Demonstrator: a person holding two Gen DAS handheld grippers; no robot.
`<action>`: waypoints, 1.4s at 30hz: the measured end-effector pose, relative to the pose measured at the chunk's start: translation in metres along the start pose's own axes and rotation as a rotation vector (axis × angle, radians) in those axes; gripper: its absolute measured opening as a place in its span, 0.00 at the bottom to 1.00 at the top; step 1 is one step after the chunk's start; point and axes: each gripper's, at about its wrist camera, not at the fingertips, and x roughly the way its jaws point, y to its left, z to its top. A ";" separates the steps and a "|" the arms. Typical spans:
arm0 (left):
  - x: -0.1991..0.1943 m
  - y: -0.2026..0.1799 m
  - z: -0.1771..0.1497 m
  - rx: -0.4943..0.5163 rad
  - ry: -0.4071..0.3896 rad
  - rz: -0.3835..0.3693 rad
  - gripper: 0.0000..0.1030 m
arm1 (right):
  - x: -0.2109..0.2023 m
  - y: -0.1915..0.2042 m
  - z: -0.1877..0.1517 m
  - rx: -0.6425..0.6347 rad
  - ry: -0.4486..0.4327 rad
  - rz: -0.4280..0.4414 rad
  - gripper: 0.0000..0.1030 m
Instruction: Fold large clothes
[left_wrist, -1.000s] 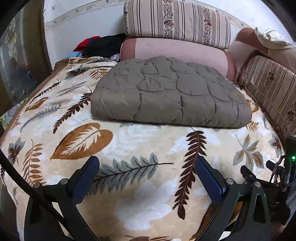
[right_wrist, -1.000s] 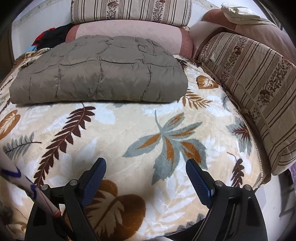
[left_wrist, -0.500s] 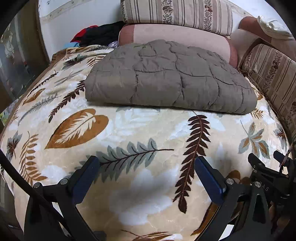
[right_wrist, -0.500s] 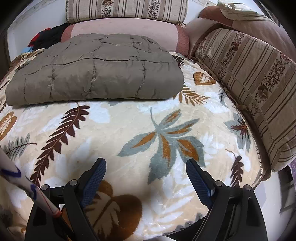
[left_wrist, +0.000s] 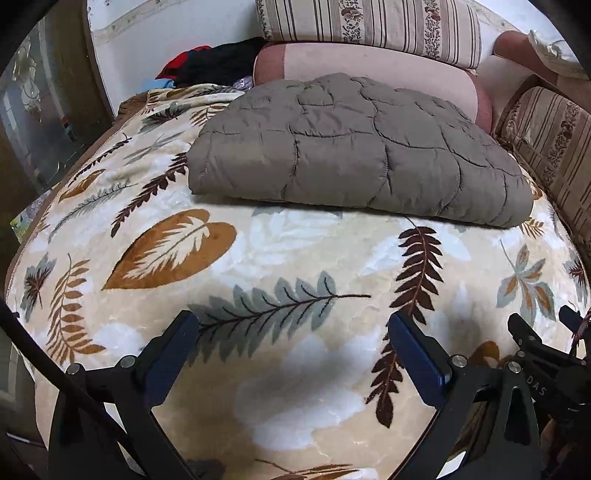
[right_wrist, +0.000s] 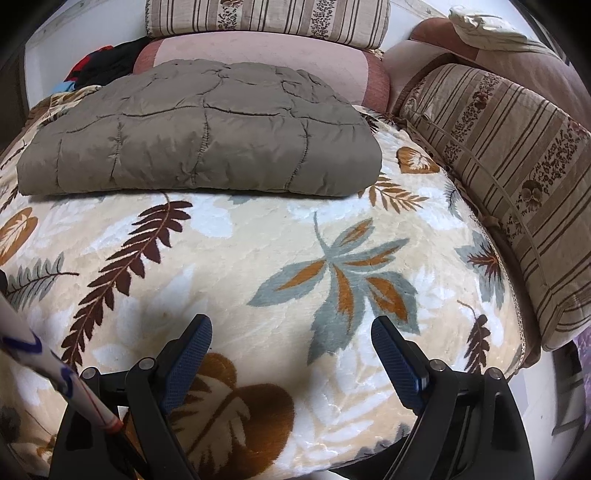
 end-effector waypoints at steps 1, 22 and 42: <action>0.001 0.001 0.000 -0.004 0.006 -0.005 0.99 | 0.001 0.000 0.000 -0.002 0.002 0.000 0.88; 0.013 0.002 -0.004 -0.033 0.057 -0.022 0.99 | 0.009 0.001 -0.004 -0.013 0.032 -0.008 0.88; 0.015 -0.004 -0.008 -0.010 0.078 -0.035 0.99 | 0.008 0.000 -0.004 -0.014 0.031 -0.011 0.88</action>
